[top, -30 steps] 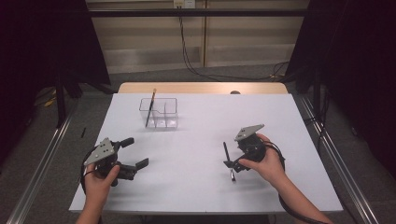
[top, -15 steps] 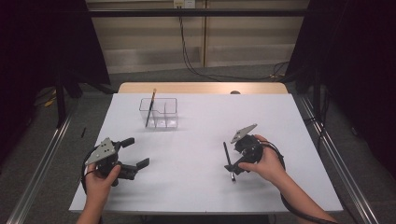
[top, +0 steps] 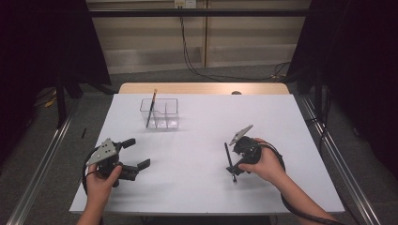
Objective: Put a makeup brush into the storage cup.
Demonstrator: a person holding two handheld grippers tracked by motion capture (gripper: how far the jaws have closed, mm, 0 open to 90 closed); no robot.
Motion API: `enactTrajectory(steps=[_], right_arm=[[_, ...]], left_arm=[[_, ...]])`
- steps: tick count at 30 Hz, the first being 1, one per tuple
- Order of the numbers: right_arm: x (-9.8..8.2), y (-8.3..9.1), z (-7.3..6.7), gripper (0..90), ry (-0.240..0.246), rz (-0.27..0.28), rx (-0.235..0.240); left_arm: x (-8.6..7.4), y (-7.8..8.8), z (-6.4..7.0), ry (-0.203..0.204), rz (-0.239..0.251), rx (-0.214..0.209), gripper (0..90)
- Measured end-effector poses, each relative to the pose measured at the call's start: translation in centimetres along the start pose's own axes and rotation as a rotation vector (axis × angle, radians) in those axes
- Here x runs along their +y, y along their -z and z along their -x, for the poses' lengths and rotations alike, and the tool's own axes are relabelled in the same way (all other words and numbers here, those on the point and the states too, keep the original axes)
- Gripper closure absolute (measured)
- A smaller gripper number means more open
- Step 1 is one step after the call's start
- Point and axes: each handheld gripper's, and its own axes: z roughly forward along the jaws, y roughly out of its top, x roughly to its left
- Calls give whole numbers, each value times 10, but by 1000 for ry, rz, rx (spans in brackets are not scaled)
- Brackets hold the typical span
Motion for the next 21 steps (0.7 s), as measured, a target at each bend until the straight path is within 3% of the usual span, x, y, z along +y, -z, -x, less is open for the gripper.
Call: enactTrajectory(steps=[7,13,21], right_arm=[[-1,-4,-5,202,56,-25,-14],[0,-3,-5,311,49,-35,21],[2,-1,-6,442,25,-57,16]], left_arm=[[0,0,0,1,-1,0,0],[0,0,0,-3,-3,0,0],[0,0,0,1,0,-2,0]])
